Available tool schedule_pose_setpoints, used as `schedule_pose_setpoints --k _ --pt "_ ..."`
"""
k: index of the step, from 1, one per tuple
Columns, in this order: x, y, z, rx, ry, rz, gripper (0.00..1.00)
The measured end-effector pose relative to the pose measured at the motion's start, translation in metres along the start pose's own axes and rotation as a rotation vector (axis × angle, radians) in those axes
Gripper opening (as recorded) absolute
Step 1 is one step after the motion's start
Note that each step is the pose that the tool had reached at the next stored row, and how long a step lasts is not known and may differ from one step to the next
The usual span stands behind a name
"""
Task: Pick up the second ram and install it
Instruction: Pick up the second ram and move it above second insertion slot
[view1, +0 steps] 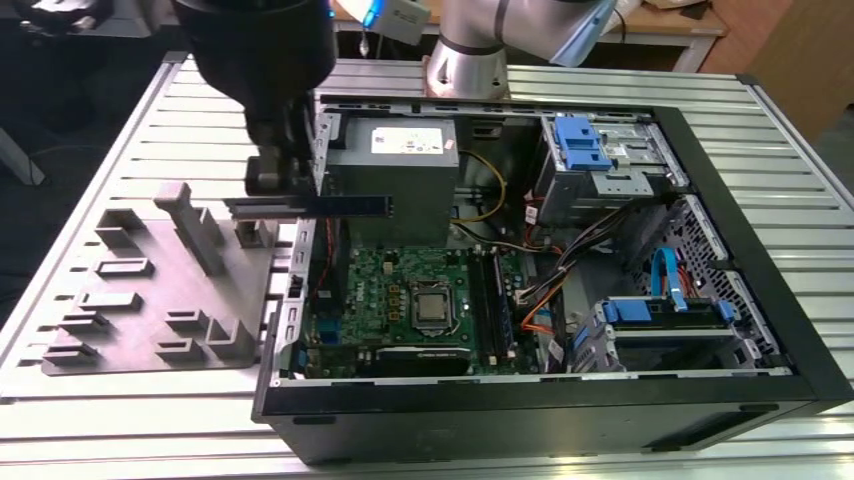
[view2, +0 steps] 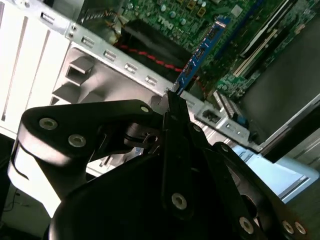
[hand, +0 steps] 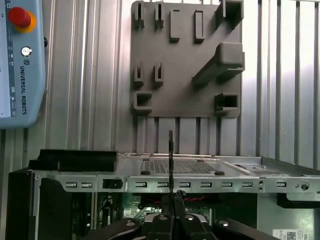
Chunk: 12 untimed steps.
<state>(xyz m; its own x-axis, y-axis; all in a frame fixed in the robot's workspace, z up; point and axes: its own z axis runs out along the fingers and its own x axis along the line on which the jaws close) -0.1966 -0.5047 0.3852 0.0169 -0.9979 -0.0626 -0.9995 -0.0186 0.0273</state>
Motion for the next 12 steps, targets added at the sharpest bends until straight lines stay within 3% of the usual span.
schedule_pose_setpoints --k 12 --pt "0.0007 -0.0390 -0.0002 -0.0001 0.0000 0.000 0.08"
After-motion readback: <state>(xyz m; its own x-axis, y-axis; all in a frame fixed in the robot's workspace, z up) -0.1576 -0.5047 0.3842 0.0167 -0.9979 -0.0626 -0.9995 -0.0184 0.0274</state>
